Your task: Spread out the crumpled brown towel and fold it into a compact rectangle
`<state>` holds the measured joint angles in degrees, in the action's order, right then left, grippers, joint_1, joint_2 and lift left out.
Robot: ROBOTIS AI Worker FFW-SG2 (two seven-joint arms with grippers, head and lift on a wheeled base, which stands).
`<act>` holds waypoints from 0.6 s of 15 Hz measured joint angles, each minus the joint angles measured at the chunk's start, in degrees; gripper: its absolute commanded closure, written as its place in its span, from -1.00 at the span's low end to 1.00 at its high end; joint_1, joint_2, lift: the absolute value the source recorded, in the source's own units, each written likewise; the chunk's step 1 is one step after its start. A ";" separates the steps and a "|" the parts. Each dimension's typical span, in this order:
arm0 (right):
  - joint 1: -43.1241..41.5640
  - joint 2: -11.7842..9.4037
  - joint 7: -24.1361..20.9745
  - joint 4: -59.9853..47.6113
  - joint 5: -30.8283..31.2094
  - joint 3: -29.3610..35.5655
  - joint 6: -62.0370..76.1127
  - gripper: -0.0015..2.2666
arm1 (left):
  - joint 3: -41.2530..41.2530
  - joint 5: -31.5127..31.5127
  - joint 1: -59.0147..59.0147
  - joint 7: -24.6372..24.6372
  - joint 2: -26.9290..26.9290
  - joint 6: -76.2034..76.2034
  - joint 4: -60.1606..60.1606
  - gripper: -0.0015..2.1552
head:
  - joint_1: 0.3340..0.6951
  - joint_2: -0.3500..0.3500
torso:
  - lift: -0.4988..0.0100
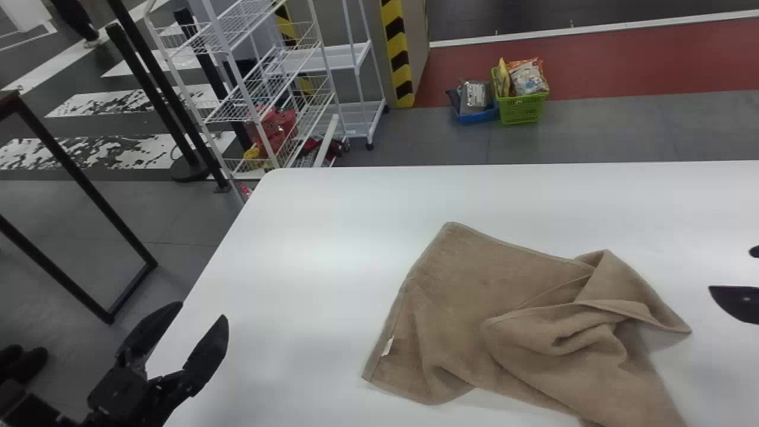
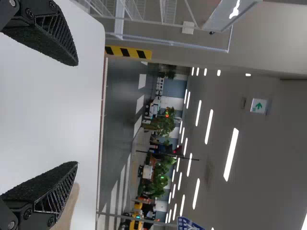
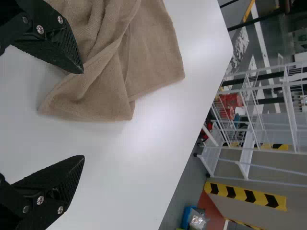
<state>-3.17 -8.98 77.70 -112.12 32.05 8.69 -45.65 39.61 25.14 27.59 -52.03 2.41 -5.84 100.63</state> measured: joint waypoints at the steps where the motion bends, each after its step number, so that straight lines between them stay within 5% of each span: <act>1: -0.34 -0.47 0.00 0.47 1.83 -1.36 -0.14 -0.81 | 0.04 0.00 0.00 0.00 0.05 0.00 -0.08 -0.93 | 1.00 0.79 | 0.46; 9: -1.29 -2.89 0.00 2.11 7.92 -7.39 -0.35 -0.81 | 0.25 0.07 -0.08 -0.22 0.13 0.00 -0.30 -0.93 | 1.00 0.81 | 0.46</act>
<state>-4.46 -11.88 77.69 -110.01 39.96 1.30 -46.00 39.86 25.21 27.51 -52.25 2.55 -5.84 100.33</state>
